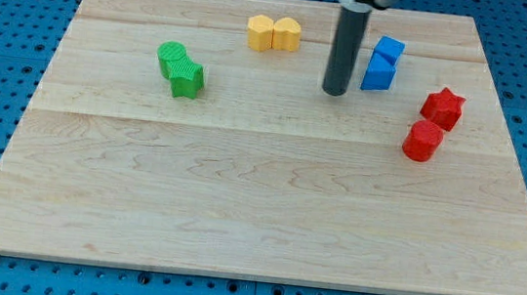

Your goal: Slide the red circle slightly right

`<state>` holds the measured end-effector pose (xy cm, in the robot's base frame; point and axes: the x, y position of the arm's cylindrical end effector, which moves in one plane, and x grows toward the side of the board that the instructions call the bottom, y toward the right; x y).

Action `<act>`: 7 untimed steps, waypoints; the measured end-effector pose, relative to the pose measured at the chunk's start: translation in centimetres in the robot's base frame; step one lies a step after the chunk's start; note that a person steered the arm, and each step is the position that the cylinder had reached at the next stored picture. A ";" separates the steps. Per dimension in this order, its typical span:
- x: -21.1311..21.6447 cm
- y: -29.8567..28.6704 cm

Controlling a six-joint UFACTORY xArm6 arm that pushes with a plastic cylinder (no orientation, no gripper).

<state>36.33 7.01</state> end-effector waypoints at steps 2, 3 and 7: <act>4.5 0.2; 4.5 0.3; 7.6 5.1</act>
<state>43.88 12.15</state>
